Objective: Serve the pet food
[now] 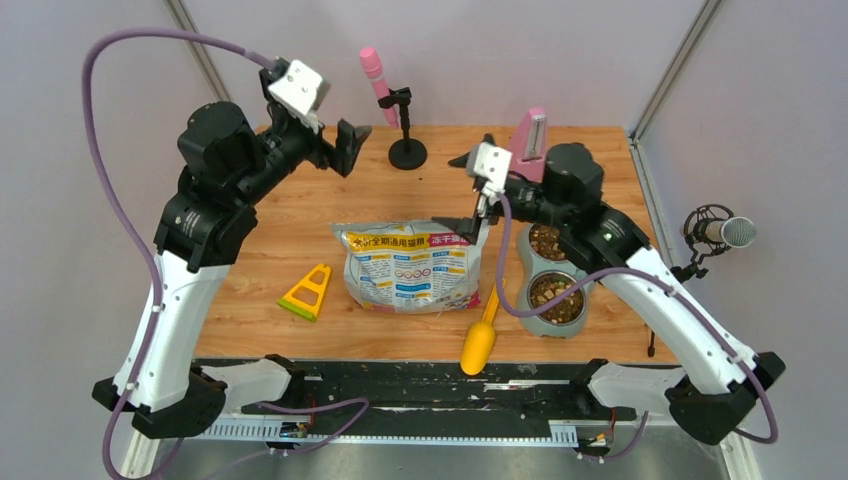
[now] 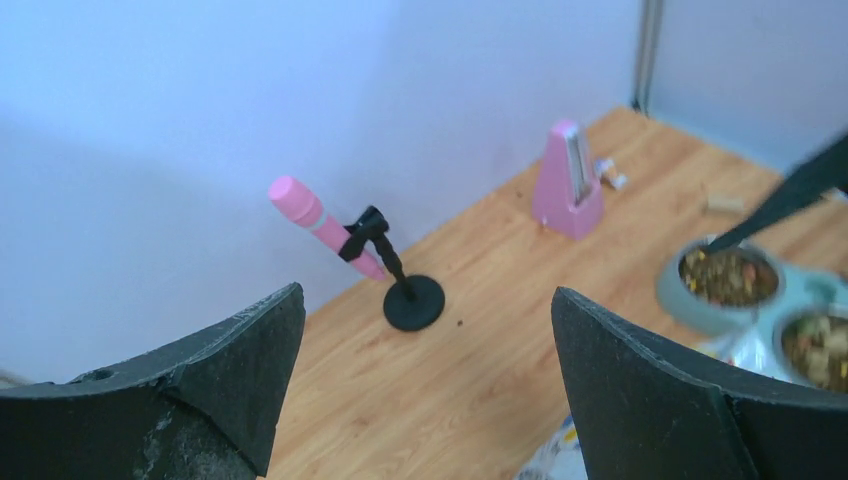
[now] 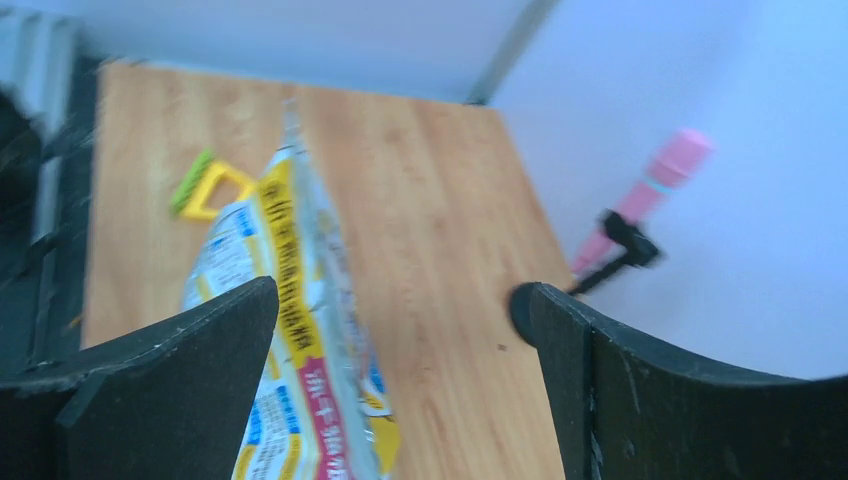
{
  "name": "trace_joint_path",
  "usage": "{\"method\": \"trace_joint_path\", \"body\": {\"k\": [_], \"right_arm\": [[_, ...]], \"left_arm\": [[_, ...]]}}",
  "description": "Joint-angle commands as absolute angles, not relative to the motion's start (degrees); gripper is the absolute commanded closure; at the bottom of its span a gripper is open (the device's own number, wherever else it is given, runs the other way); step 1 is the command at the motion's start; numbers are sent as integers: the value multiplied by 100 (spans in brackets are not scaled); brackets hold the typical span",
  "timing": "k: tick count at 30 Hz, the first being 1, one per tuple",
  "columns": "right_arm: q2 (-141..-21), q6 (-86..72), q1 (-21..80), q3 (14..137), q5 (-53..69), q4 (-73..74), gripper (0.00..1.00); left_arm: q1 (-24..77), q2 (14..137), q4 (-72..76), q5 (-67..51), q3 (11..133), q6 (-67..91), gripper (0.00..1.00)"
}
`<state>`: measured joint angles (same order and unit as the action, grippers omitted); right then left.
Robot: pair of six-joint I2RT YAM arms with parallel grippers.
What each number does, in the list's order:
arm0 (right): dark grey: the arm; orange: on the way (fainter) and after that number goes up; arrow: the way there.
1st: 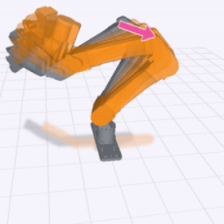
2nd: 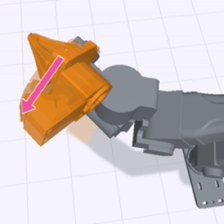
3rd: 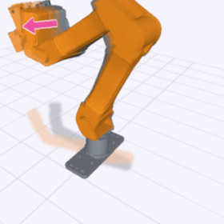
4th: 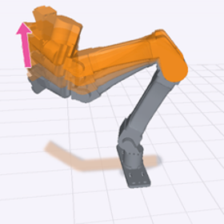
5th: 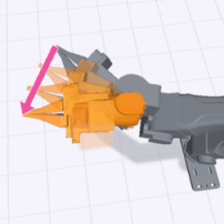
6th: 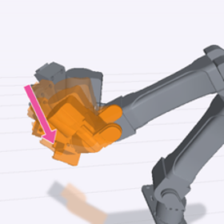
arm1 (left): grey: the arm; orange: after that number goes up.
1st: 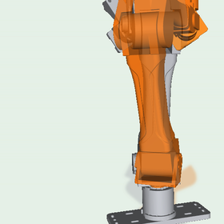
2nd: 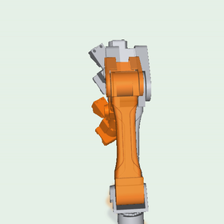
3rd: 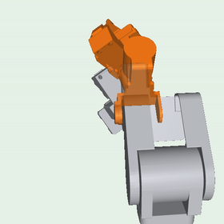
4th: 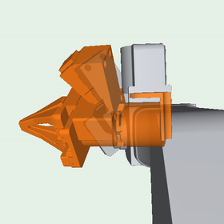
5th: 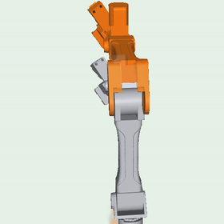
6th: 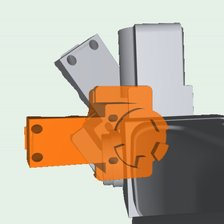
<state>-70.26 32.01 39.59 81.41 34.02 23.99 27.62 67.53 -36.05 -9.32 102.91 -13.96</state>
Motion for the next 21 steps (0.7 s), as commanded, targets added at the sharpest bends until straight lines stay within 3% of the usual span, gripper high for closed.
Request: {"method": "trace_joint_path", "body": {"k": [1, 7, 11, 15, 21], "right_arm": [[-6482, 1512, 3482, 7797, 1253, 739, 0], [-6285, -891, 1426, 7344, 540, 785, 0], [-6368, -1747, 395, 7060, 694, 1378, 0], [-6339, -2267, -366, 6534, 1240, 1425, 0], [-6164, -2415, -580, 5835, 1105, 1452, 0]], "left_arm": [[2751, 7255, -2719, 800, 10582, 474, 0], [2751, 8103, -3454, 3117, 11212, 1064, 0], [2524, 7719, -3247, 4463, 10235, 1295, 0], [1650, 7086, -3542, 3983, 9158, 2236, 0], [664, 6422, -3769, 3234, 7318, 3123, 0]]}}
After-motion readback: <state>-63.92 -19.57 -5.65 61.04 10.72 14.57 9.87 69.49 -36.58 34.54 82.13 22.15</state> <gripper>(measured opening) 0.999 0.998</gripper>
